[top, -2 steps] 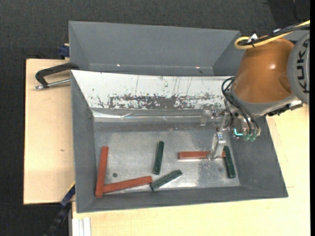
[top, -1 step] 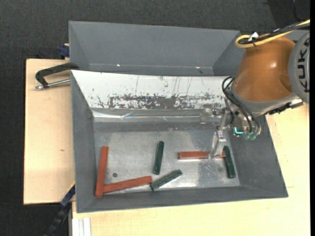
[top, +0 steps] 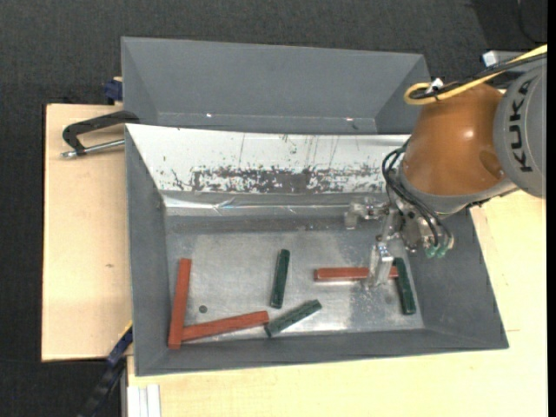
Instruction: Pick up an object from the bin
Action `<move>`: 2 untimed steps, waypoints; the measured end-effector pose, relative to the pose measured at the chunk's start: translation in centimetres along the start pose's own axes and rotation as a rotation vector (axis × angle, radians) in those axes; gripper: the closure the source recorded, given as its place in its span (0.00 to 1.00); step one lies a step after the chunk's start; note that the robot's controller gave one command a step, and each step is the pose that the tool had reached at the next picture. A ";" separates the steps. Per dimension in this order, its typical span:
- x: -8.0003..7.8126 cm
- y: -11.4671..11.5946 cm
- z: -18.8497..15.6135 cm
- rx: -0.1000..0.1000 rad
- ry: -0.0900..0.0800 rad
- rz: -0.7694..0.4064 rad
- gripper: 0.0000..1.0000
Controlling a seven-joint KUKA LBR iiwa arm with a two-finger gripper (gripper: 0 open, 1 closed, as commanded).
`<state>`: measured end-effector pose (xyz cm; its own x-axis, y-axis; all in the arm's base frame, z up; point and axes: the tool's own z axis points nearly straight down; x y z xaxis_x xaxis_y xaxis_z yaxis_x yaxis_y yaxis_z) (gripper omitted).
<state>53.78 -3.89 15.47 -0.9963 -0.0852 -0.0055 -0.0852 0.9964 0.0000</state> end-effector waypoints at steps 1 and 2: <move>0.1 2.1 8.4 -0.003 0.005 -0.386 1.00; 0.1 2.1 8.4 -0.002 0.005 -0.386 1.00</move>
Offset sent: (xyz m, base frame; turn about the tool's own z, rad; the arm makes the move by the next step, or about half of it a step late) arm 0.0000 0.0000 0.0000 0.0000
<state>53.50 -1.81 7.06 -0.8910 -0.4540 -0.0006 -0.4540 0.8910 0.0012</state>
